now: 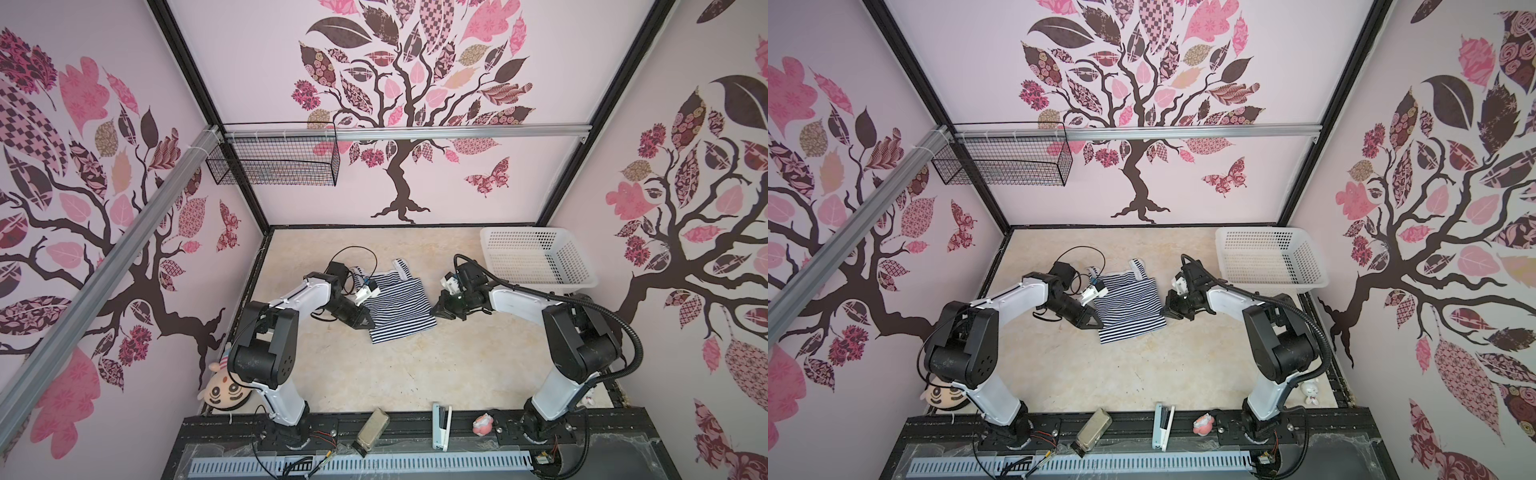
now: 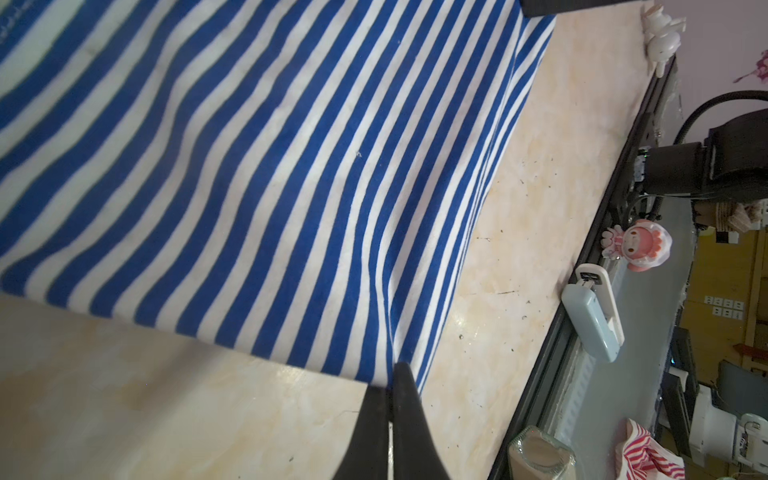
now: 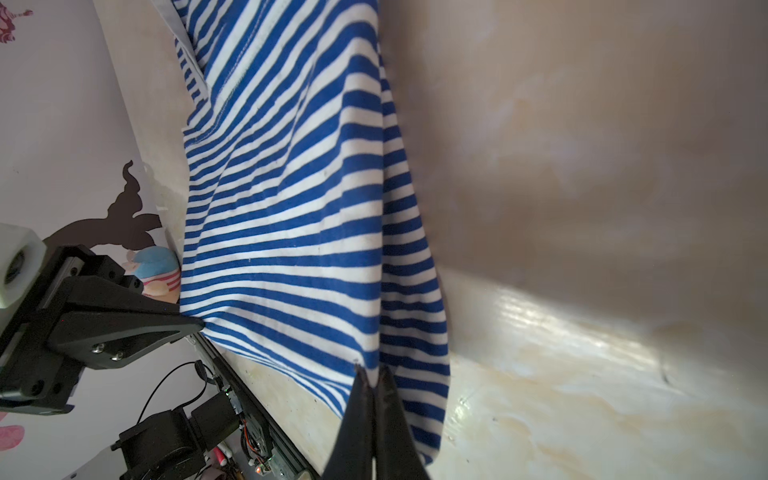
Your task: Fold and stack the tank tops
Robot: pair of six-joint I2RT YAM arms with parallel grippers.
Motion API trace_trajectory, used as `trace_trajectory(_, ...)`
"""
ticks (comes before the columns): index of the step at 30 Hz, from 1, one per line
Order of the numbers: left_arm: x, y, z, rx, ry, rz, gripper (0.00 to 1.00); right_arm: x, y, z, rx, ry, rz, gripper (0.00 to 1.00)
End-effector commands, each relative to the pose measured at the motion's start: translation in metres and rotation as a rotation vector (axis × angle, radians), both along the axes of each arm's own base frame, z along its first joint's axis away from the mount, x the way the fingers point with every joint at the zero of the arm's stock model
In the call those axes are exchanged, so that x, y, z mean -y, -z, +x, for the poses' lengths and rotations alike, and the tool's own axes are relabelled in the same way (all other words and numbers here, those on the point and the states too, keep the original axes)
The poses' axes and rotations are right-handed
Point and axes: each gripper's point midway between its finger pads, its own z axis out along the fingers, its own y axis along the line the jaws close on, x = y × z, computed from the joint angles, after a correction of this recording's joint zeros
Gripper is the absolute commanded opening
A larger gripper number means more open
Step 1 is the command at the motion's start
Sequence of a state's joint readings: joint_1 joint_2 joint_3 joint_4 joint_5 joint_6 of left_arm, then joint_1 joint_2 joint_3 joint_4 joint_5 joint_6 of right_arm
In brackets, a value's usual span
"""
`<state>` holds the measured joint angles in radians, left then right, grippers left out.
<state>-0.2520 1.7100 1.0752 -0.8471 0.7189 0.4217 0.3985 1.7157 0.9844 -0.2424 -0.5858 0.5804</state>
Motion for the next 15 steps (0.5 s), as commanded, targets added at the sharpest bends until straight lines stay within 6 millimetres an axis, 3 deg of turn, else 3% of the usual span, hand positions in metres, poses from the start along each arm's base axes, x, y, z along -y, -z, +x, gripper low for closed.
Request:
trace_trajectory(1, 0.007, -0.001, -0.026, -0.047, 0.063, -0.035, 0.06, 0.000, 0.000, -0.011, 0.000, -0.018, 0.011, 0.04)
trace_trajectory(7, 0.008, 0.017, -0.044, -0.097, 0.134, 0.028, 0.07, 0.005, 0.012, -0.026, -0.028, -0.020, 0.006, 0.04)
trace_trajectory(15, 0.005, 0.021, -0.055, -0.122, 0.183, 0.056, 0.07, 0.007, 0.001, -0.031, -0.007, -0.019, 0.018, 0.04)
